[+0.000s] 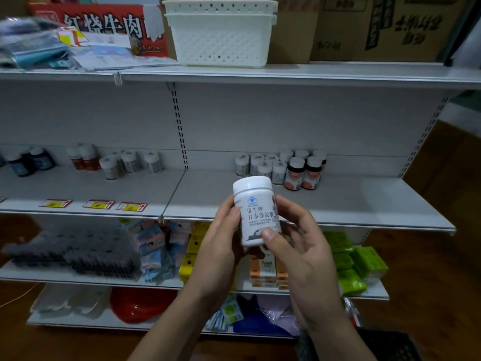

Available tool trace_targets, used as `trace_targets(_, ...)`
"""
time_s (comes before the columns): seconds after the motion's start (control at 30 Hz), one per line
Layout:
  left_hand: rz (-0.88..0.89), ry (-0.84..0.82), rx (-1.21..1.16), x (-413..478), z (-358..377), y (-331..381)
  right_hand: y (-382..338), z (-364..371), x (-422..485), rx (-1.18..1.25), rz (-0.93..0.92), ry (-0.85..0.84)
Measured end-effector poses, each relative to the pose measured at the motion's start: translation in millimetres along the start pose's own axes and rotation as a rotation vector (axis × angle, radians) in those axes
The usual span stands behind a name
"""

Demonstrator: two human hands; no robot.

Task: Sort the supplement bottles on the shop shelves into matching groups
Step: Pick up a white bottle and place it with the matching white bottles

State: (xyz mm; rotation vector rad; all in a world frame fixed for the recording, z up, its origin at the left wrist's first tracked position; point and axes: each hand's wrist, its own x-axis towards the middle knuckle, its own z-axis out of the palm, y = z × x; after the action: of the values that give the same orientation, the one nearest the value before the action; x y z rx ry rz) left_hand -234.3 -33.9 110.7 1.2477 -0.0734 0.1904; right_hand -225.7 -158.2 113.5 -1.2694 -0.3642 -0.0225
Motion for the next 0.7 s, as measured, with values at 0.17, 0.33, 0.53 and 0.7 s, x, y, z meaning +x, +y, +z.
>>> trace_targets(0.17, -0.025, -0.077, 0.013, 4.4, 7.3, -4.9, -2.2, -6.3, -0.9, -0.031, -0.013, 0.076)
trace_targets(0.33, -0.042, -0.146, 0.028, 6.3, 14.4, -11.3, 1.4, -14.9, -5.8, -0.047, -0.028, 0.138)
trace_targets(0.53, -0.055, -0.199, 0.015, 2.2, 23.9, -15.3, 3.4, -26.2, -10.8, -0.025, -0.030, 0.179)
trace_targets(0.7, -0.037, -0.219, 0.050, 0.7, 35.4, -16.4, 2.4, -36.6, -14.7, 0.004, -0.025, 0.187)
